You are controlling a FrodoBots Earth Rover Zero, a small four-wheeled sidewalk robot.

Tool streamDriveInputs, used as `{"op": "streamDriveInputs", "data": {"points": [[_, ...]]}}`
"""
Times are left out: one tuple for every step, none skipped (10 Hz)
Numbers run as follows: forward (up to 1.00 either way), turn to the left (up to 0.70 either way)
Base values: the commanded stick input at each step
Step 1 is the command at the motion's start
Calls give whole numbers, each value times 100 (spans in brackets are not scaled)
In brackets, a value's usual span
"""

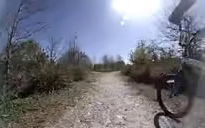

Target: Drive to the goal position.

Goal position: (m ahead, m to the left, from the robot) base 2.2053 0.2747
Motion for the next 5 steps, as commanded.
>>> {"op": "streamDriveInputs", "data": {"points": [[70, 0], [70, 0], [70, 0], [70, 0], [70, 0]]}}
